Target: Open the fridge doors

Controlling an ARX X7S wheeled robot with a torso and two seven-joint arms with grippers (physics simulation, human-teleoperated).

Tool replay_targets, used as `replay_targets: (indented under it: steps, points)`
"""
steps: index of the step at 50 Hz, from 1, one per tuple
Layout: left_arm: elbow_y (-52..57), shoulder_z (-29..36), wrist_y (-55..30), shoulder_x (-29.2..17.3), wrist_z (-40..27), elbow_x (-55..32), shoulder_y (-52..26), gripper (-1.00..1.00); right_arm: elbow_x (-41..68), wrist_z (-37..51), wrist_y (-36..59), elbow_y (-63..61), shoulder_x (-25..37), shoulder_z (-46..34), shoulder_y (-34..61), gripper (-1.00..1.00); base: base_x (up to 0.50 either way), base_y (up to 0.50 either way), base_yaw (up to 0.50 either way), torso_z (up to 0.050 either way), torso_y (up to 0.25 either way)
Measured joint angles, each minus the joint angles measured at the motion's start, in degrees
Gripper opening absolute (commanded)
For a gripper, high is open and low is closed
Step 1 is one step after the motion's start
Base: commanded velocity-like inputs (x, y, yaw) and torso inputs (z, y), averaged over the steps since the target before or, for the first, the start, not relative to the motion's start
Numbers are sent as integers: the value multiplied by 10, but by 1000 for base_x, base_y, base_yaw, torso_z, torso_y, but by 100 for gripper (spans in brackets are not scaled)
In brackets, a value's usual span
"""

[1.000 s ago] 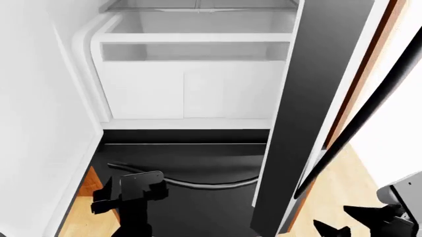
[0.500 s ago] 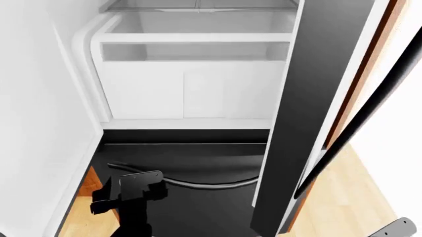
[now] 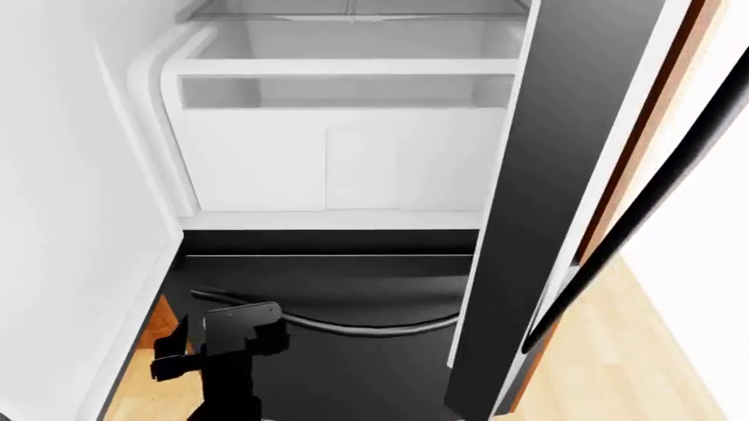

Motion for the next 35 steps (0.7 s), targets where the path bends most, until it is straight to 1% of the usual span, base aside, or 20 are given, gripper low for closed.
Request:
replay_targets:
  steps: [8,16,35]
  points:
    - [13,-9,-10,-28,-7,-5,8,100,-23,3,-15,-38,-14,-22,5,100,0,0,0,0,0]
    - [16,-26,-10,-48,-14,-17,14,100,-41,12,-7,-71,-25,-68,41,100,0,0,0,0,0]
    - [26,-42,-12,-66,-24,-29,23,100,-84,12,26,-98,-51,-191,135,100,0,0,0,0,0]
